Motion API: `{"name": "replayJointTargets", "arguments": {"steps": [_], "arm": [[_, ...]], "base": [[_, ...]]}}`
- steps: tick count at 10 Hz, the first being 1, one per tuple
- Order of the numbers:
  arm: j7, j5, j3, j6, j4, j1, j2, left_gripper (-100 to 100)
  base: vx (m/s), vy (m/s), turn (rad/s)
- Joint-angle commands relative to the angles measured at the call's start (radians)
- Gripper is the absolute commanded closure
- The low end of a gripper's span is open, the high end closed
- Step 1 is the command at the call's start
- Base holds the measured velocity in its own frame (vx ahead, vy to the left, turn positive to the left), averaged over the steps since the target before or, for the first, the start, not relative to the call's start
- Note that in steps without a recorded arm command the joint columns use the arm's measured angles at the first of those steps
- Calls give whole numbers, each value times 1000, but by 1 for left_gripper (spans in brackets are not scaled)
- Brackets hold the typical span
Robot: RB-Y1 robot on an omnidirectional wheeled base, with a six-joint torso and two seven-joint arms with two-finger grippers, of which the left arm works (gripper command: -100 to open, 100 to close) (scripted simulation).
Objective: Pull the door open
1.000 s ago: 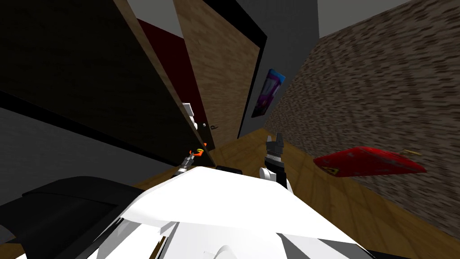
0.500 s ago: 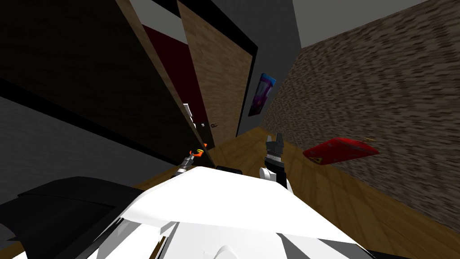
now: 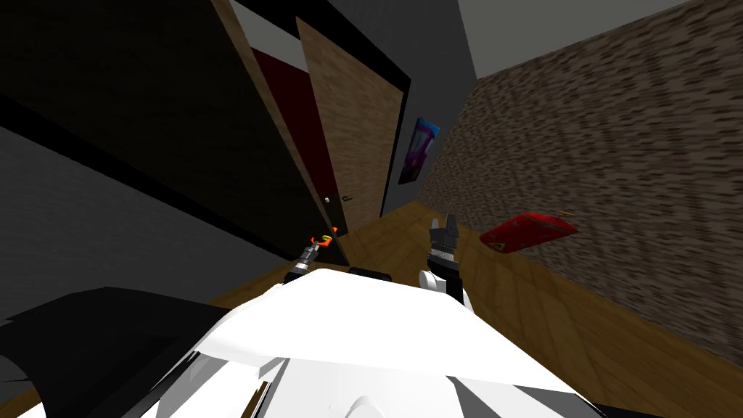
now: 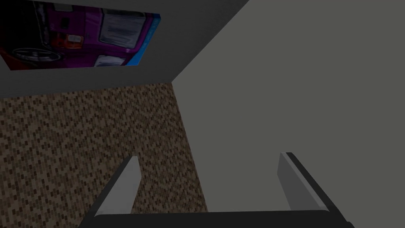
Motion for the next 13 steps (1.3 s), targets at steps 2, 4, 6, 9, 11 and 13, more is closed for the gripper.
{"name": "replayJointTargets", "arguments": {"steps": [2, 4, 6, 9, 11, 13], "arm": [[1, -14, -14, -18, 63, -42, -12, 100], [1, -28, -16, 0, 83, -87, -19, 100], [2, -46, -19, 22, 109, -143, -27, 100], [2, -56, -21, 35, 124, -175, -32, 100], [2, -56, -21, 35, 124, -175, -32, 100], [2, -56, -21, 35, 124, -175, -32, 100]], "base": [[-109, 15, -25], [-100, 19, -30], [-194, 39, -102], [-132, 31, -13], [-85, 19, -33], [7, 7, 10]]}}
